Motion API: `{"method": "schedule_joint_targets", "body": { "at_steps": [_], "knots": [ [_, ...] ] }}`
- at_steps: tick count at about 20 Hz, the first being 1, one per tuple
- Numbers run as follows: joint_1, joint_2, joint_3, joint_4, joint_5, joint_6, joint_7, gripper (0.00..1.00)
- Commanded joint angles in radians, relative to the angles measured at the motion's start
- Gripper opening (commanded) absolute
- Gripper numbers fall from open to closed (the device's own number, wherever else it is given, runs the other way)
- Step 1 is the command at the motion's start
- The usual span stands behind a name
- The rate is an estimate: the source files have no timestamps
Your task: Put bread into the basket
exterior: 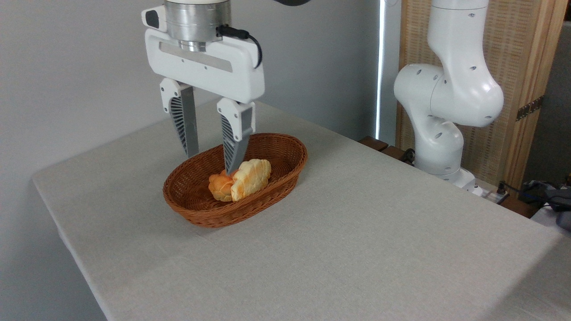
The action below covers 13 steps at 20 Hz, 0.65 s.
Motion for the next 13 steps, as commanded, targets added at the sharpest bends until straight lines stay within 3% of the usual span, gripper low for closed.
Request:
{"method": "schedule_joint_targets", "body": {
  "at_steps": [1, 4, 13],
  "knots": [
    [-0.008, -0.003, 0.061, 0.016, -0.001, -0.079, 0.199, 1.0],
    [-0.006, -0.003, 0.069, 0.016, -0.001, -0.094, 0.314, 1.0],
    [-0.006, -0.006, 0.106, 0.016, -0.006, -0.094, 0.303, 1.0]
  ]
}}
